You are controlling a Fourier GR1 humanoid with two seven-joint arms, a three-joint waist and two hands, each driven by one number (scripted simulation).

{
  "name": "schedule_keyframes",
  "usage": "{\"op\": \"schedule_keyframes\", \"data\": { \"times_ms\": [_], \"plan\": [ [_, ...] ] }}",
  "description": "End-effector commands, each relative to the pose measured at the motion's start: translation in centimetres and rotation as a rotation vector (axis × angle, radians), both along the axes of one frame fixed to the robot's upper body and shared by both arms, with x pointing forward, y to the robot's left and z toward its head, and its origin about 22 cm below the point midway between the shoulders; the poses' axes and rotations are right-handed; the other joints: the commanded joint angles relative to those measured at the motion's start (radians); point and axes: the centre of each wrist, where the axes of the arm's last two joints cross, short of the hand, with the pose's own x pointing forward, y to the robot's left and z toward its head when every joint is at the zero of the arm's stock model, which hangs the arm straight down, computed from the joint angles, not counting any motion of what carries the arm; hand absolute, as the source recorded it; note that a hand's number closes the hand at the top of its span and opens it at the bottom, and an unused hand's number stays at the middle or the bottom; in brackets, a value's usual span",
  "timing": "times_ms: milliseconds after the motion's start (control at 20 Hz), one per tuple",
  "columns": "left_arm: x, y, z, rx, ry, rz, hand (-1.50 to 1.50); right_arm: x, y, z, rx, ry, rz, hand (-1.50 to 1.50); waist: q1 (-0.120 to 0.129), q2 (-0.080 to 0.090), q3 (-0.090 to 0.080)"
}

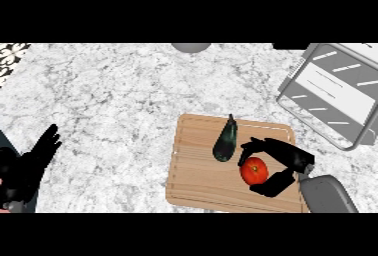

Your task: Pick the tomato from the cutting board and place it in the tiered basket

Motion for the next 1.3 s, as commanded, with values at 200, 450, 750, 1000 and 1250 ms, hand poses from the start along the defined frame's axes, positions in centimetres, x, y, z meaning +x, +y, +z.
{"op": "schedule_keyframes", "data": {
  "times_ms": [200,450,750,1000,1250],
  "plan": [
    [0.1,-1.3,-0.7,0.017,0.014,0.013,0.00,-0.5,-0.9,-1.8,0.094,-0.045,-0.065,1.50,0.006,0.015,0.007],
    [0.6,-0.8,-0.2,-0.002,0.010,-0.018,0.00,3.2,3.8,3.0,-0.175,-0.199,-0.505,1.50,0.028,0.017,0.001],
    [1.4,-1.4,0.6,0.003,-0.004,-0.056,0.00,6.4,5.9,7.7,-0.469,-0.351,-0.892,1.50,0.081,0.022,-0.008],
    [2.2,-1.6,0.8,0.010,-0.001,-0.074,0.00,8.6,10.7,13.2,-0.626,-0.526,-1.176,1.50,0.092,0.026,-0.007],
    [1.9,-1.8,0.5,0.002,0.014,-0.076,0.00,10.2,15.0,18.2,-0.772,-0.721,-1.379,1.50,0.102,0.024,-0.002]
  ]
}}
